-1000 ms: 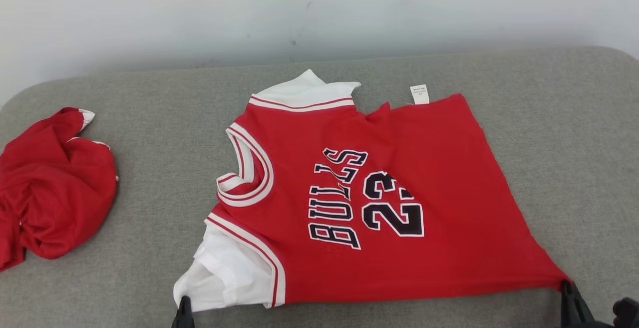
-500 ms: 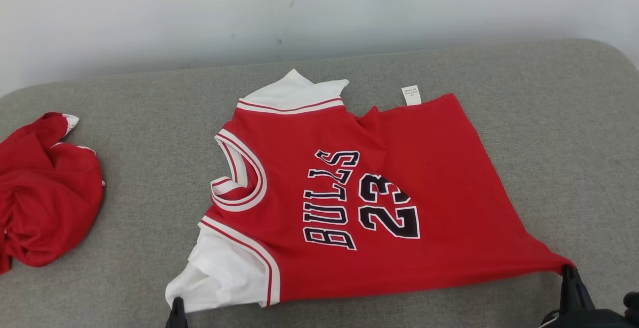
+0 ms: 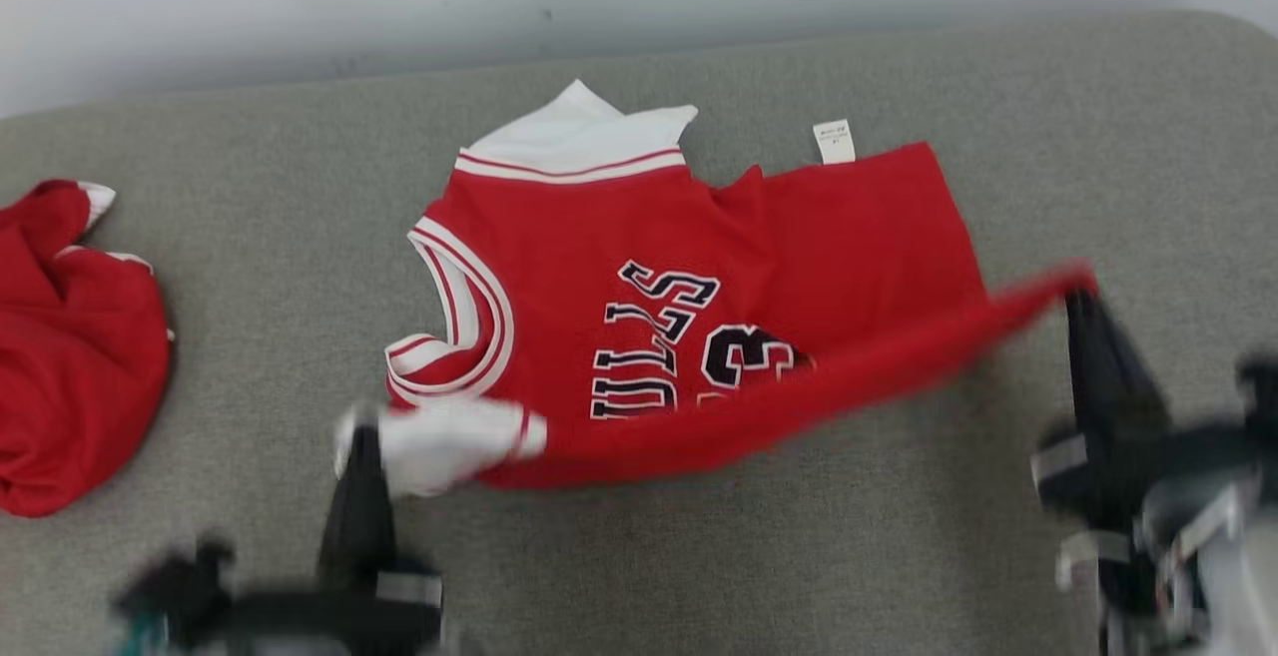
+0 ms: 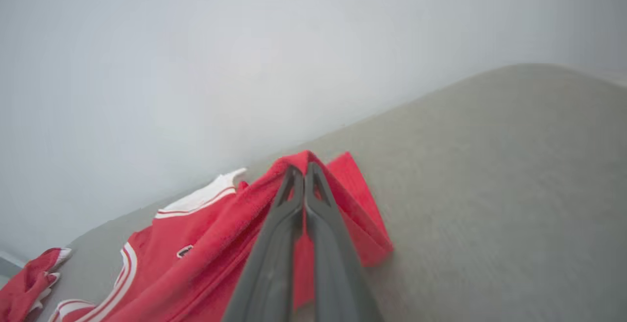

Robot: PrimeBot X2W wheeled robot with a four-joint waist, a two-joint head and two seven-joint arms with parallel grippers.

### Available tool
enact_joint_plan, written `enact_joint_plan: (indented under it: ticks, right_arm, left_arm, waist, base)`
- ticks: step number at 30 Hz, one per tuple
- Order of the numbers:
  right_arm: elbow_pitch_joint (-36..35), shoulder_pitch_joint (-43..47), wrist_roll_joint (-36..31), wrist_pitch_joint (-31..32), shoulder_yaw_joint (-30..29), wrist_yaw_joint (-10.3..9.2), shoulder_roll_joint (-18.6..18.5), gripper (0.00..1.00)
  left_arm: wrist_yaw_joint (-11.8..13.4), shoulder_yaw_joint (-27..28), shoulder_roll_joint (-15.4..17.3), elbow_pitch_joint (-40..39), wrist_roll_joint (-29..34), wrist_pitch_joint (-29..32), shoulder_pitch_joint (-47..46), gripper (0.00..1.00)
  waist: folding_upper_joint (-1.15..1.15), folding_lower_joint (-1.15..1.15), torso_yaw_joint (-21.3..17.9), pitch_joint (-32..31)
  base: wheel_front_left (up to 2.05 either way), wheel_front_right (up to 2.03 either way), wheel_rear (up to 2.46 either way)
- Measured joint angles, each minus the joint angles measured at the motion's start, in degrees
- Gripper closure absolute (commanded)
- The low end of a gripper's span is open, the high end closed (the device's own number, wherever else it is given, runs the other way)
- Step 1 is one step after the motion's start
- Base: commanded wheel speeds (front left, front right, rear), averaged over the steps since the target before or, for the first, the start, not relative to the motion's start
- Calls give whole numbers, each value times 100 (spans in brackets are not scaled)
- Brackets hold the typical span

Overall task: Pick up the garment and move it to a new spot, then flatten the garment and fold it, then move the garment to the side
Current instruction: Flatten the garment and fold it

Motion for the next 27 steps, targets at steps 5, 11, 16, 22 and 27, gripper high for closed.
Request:
enact_joint_plan:
  ticks: [5,11,16,22,27]
  right_arm:
    - [323,-3101,-96,491,163,2,-672,100]
    - [924,-5218,-326,-66,40,64,-1287,100]
    - [2156,-6260,-555,-309,221,508,-1573,100]
    - [2406,-4888,-513,-231,253,645,-1631,100]
    - [2730,-4035,-554,-188,358,699,-1628,100]
  left_arm:
    - [23,216,-43,197,258,347,-2984,100]
    - [20,777,-91,491,813,-3,-5215,100]
    - [19,609,-133,1906,1158,-46,-6725,100]
    - [-38,416,-79,1922,1566,-70,-5601,100]
    - [-179,143,27,2350,1589,-63,-4203,100]
  waist:
    - [1,4,-21,361]
    - [1,3,-7,730]
    - [1,1,47,655]
    - [0,0,186,570]
    - [0,0,167,718]
  base:
    - [0,0,0]
    - [0,0,0]
    - [0,0,0]
    - [0,0,0]
    - [0,0,0]
